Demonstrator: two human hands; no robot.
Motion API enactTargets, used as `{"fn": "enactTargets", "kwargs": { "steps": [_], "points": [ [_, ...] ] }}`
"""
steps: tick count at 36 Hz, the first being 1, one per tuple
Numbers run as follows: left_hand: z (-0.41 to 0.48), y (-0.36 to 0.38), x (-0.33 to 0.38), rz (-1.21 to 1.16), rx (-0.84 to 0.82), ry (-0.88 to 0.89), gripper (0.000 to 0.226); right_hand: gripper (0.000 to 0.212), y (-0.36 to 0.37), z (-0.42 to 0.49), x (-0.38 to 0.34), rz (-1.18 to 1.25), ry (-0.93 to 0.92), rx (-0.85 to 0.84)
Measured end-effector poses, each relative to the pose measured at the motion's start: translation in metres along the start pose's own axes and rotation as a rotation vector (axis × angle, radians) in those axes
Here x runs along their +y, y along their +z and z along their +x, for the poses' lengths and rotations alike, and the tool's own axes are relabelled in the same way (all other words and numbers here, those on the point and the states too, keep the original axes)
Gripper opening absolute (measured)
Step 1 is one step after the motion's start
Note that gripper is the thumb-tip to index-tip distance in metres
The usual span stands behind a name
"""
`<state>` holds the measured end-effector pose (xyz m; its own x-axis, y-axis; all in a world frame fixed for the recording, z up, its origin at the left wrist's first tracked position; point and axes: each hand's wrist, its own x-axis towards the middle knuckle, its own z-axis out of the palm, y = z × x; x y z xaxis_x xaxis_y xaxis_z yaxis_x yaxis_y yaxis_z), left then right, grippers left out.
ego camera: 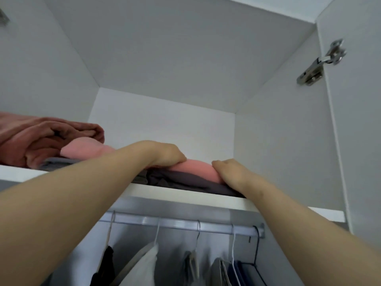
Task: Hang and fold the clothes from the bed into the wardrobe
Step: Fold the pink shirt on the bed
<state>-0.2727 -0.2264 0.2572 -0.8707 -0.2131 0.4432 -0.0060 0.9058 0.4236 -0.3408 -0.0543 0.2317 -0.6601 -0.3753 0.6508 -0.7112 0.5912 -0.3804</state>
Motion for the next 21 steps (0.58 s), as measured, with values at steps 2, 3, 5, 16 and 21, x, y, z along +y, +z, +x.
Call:
{"fn": "enactTargets", "kwargs": {
  "steps": [2,3,5,16,21],
  "points": [
    [-0.002,0.005,-0.003,0.081,0.003,0.044,0.037,0.036,0.000,-0.006,-0.002,-0.032,-0.010,-0.008],
    [-0.005,0.008,-0.004,0.126,0.008,0.070,0.038,0.035,0.000,-0.010,-0.001,-0.032,-0.019,-0.013],
    [-0.013,0.014,-0.005,0.245,0.082,0.112,0.042,0.031,-0.001,-0.020,-0.001,-0.014,-0.046,-0.023],
    [-0.088,0.038,-0.002,0.160,0.344,0.313,0.041,0.043,-0.006,-0.127,-0.010,0.360,0.018,0.090],
    [-0.140,0.081,0.014,-0.327,0.454,0.424,0.034,0.031,-0.007,-0.190,-0.022,0.523,0.090,0.308]
  ]
}}
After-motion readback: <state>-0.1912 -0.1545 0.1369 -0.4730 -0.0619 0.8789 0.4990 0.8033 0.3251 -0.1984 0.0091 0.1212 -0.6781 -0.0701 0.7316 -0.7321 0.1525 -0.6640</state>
